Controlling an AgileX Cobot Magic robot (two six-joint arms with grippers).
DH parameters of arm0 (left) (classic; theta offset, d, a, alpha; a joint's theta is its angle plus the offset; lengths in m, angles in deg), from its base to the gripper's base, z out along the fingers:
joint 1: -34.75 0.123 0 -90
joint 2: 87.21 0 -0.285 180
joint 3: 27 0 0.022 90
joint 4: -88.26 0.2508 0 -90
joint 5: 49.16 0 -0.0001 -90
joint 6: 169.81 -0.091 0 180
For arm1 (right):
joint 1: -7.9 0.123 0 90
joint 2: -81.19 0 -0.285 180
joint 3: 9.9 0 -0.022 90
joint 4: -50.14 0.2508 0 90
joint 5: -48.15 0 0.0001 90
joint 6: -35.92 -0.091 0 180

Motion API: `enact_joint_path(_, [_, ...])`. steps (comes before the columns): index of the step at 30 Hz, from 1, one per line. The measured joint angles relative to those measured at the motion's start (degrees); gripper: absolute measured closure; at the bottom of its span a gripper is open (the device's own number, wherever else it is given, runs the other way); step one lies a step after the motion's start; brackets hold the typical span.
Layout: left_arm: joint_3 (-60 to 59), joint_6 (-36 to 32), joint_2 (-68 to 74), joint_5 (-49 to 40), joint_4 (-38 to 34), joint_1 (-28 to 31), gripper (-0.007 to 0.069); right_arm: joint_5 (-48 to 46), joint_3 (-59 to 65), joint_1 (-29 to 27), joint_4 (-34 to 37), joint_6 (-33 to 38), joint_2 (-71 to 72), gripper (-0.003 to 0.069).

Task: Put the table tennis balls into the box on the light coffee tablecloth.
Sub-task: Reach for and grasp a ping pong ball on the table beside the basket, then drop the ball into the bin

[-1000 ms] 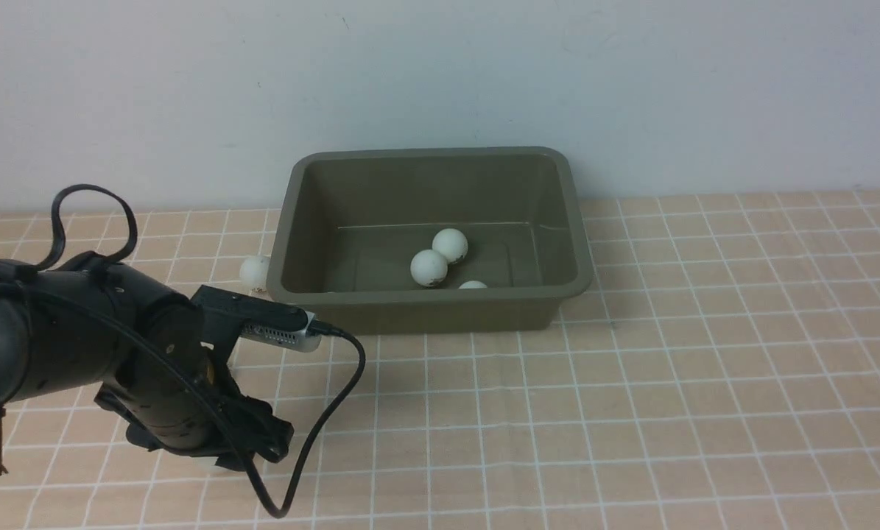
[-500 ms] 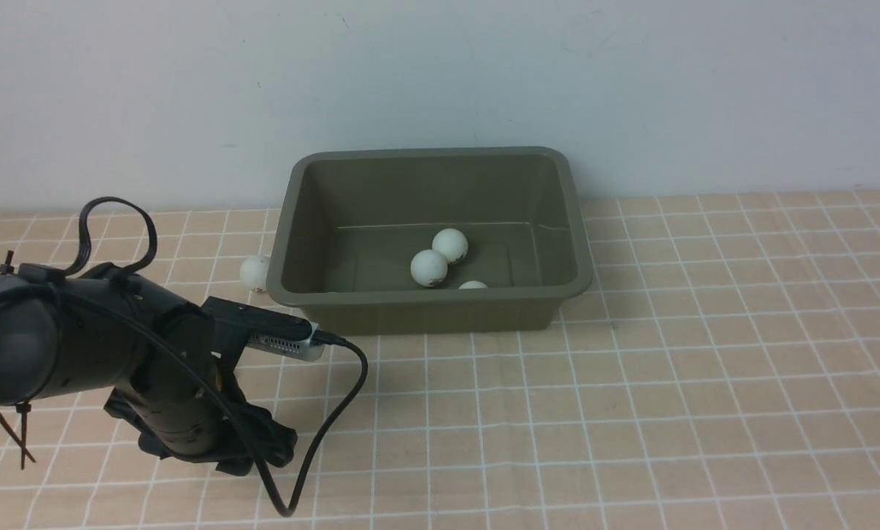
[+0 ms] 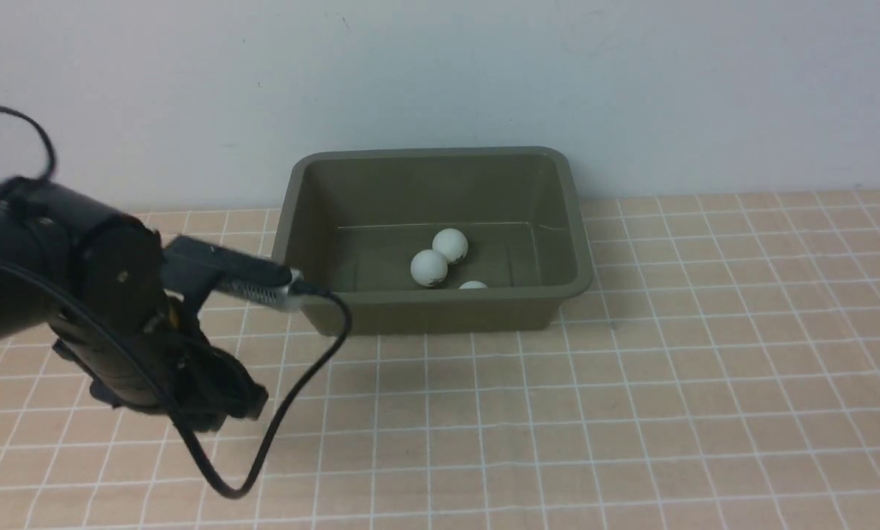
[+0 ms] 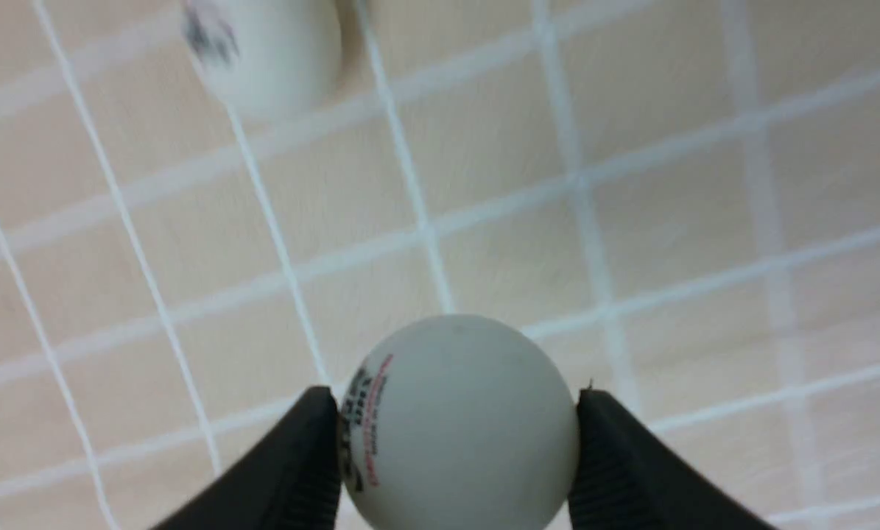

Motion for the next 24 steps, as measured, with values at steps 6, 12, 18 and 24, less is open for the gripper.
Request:
enact_joint_path(6, [8.06,-6.06,-2.27,8.68,-7.3,0.0,0.0303,-0.12,0.0,0.0,0.0,0.0,0.0,0.0675])
enact_joint_path(12, [16.04,-9.8,6.75,10.86,-12.4,0.0,0.0303,-0.12,0.0,0.0,0.0,0.09,0.0,0.0675])
enact_joint_path(18, [26.87,-12.95,20.06,10.97,-16.25,0.0,0.0303,-0.19,0.0,0.0,0.0,0.18,0.0,0.0675])
enact_joint_path(24, [29.88,-10.16,24.16,14.65,-16.74,0.0,0.0303,-1.63,0.0,0.0,0.0,0.23,0.0,0.0675])
